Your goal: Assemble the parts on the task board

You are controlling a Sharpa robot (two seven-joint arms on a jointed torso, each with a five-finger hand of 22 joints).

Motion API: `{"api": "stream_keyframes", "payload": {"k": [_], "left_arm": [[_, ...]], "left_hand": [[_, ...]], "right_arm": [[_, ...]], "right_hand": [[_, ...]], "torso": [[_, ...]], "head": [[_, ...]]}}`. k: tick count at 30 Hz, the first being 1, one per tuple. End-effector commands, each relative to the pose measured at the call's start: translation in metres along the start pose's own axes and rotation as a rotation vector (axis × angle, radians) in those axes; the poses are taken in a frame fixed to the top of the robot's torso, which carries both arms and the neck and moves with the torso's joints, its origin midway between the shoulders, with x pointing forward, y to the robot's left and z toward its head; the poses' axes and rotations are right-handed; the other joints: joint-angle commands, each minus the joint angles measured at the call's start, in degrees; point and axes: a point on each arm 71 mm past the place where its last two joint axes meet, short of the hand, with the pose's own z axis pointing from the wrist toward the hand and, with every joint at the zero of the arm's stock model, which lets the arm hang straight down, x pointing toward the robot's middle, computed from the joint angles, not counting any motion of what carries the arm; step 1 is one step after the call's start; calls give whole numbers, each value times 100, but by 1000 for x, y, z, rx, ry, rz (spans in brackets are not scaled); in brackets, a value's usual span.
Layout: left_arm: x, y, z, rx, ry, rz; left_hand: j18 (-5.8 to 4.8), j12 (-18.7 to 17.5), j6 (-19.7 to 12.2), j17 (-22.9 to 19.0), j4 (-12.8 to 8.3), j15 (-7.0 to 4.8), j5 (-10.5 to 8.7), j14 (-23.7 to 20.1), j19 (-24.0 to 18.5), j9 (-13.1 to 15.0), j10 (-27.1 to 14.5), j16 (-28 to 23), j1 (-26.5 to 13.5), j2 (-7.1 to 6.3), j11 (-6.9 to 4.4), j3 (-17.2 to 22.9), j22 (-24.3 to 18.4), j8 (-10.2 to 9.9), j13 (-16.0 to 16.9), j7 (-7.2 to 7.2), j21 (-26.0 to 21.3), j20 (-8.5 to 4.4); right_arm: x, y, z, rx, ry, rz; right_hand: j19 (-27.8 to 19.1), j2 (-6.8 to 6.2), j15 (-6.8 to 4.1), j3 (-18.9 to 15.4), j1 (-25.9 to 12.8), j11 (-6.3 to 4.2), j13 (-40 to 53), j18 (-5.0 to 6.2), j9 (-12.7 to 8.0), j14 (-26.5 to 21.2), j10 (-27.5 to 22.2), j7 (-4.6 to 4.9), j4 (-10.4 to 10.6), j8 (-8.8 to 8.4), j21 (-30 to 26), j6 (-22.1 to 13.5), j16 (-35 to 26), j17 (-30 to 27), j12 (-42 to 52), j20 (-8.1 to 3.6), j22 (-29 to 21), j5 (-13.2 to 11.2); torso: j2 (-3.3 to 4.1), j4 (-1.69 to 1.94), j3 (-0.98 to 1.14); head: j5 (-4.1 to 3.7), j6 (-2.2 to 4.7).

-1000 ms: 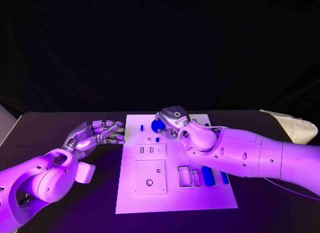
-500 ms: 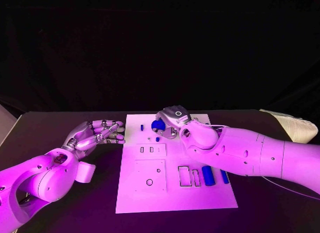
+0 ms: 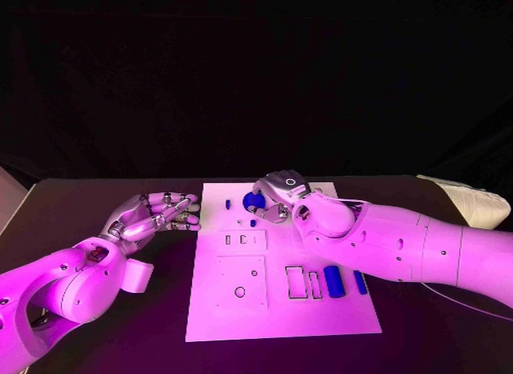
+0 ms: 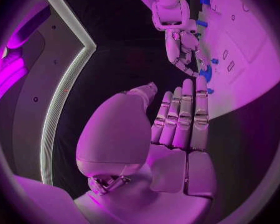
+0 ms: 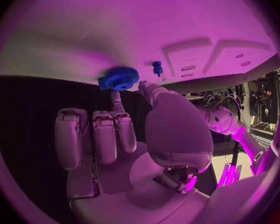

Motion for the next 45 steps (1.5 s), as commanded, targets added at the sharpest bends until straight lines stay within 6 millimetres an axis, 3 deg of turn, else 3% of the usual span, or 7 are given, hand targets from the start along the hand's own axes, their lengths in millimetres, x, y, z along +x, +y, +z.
{"api": "stream_keyframes", "payload": {"k": [1, 15, 26, 30, 32, 38, 45], "left_arm": [[2, 0, 0, 3, 13, -2], [1, 0, 0, 1, 10, -1], [0, 2, -1, -2, 8, -2], [0, 2, -1, -4, 7, -2], [-1, 3, -2, -5, 5, -2], [-3, 5, -3, -10, 1, -3], [-1, 11, -6, -20, 5, -10]], "left_hand": [[67, -27, 20, 10, 22, 10, 5, -45, -15, -8, 17, 18, -61, 21, 24, 15, 5, -17, -3, 153, 27, 2], [67, -30, 19, 14, 26, 11, 5, -46, -15, -8, 17, 18, -65, 29, 24, 20, 5, -18, -3, 153, 28, 2], [67, -36, 15, 24, 26, 11, 5, -50, -17, -11, 13, 18, -68, 33, 25, 29, 4, -23, -3, 155, 29, 3], [67, -36, 15, 24, 26, 11, 5, -50, -17, -11, 13, 18, -68, 33, 25, 29, 4, -23, -3, 155, 29, 3], [67, -36, 15, 24, 26, 11, 5, -50, -17, -11, 13, 18, -68, 33, 25, 29, 4, -23, -3, 155, 29, 3], [67, -40, 11, 30, 24, 12, 4, -54, -20, -12, 11, 17, -69, 28, 26, 32, 4, -26, -4, 156, 29, 4], [67, -42, 8, 38, 8, 12, 4, -60, -23, -13, 12, 15, -61, 8, 26, 33, 3, -30, -3, 154, 29, 4]], "right_arm": [[10, -5, -4, 16, 74, 11], [7, -17, -11, 40, 56, 40], [-11, -28, -25, 54, -75, 127], [-20, -41, -34, 105, -101, 247], [-25, -51, -40, 129, -98, 319], [-37, -90, -56, 107, -40, 422], [-38, -130, -73, 74, 34, 361]], "right_hand": [[415, 25, -27, 26, -37, -42, 1510, -114, 14, 596, 598, 8, 3, 30, 35, 46, 23, 1507, 20, -24, 892, 23], [413, -4, -29, 37, -60, -45, 1510, -112, 18, 596, 598, 5, 8, 37, 28, 65, 23, 1507, 20, -27, 885, 4], [414, -88, -30, 165, 55, -45, 1510, -112, 14, 596, 598, 8, -36, 17, 25, 58, 23, 1507, 20, -31, 885, 100], [392, -144, -25, 250, 195, -31, 1510, -97, 12, 587, 598, 26, -65, 5, -32, 54, 10, 1464, 20, -28, 822, 63], [387, -225, 18, 245, 371, 2, 1510, -96, 9, 587, 598, 68, -145, -20, -44, 27, 9, 1463, 20, 0, 814, -261], [368, -285, 62, -4, 862, 45, 1510, -86, 11, 579, 598, 109, -400, -63, -84, -19, -3, 1430, 20, 54, 782, -679], [363, -349, 22, -124, 1378, 42, 1510, -87, 16, 578, 598, 100, -658, -67, -84, 8, -4, 1428, 20, 26, 794, -711]], "torso": [[-1, 0, 2], [1, -11, 10], [-7, -15, 4], [-6, -17, 6], [-8, -24, 13], [-18, -75, 43], [-26, -118, 78]], "head": [[7, -3], [-2, 18], [-20, 40], [-25, 49], [-33, 54], [-80, 60], [-193, 99]]}}
